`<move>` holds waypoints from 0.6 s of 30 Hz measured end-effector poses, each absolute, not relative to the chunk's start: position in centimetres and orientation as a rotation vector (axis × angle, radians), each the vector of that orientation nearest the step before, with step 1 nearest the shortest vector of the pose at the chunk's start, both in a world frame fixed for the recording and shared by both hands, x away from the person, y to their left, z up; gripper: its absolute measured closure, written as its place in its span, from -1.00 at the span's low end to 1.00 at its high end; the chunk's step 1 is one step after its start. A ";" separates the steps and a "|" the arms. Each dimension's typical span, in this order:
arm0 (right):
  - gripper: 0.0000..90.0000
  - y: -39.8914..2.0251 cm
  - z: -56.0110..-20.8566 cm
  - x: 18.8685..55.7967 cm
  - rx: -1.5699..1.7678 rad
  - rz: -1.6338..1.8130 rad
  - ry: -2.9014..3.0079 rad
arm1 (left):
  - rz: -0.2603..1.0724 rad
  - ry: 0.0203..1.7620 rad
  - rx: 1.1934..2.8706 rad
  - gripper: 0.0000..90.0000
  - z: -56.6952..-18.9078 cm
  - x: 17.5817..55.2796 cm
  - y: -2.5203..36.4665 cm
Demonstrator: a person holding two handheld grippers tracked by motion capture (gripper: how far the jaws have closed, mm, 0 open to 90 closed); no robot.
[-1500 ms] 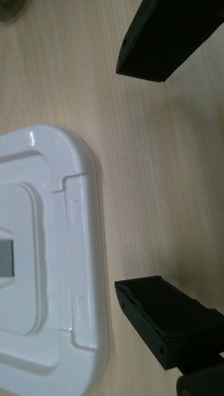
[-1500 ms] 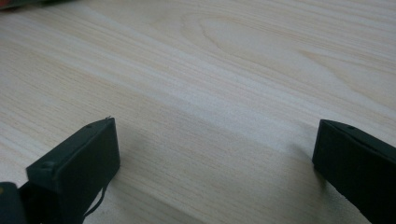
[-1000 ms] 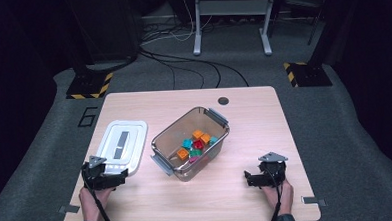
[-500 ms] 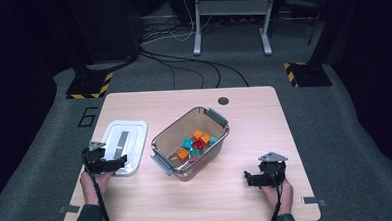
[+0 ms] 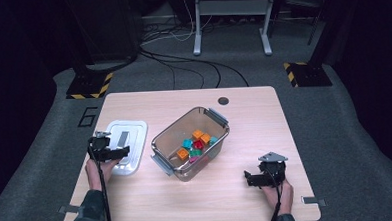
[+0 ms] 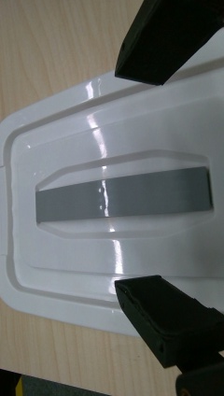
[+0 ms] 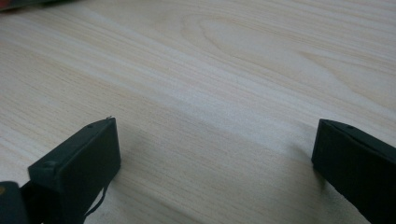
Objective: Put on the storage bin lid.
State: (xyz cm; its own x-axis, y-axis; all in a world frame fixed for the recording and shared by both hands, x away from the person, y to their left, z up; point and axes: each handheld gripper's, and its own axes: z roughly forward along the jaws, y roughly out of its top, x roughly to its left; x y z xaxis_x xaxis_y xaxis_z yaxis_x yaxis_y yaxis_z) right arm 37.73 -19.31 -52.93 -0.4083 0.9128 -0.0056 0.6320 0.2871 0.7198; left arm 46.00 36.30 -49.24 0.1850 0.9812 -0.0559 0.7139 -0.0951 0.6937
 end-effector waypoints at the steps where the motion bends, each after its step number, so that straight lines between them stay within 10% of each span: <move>1: -1.00 -19.3 -52.9 37.7 1.385 0.904 2.143 | 0.588 1.582 1.870 -0.76 -49.3 46.2 36.3; 18: -0.97 -19.3 -52.9 37.7 1.391 0.907 2.135 | 0.644 1.633 1.902 0.22 -50.4 48.2 35.7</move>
State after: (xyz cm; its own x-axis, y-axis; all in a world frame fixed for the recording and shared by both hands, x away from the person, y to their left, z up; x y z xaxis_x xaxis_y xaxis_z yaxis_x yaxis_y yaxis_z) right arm 37.66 -19.31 -52.90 -0.4022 0.9155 -0.0050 0.6318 0.2815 0.7222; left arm 48.23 35.66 -50.43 0.1487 0.9889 0.0066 0.7270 -0.1138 0.6771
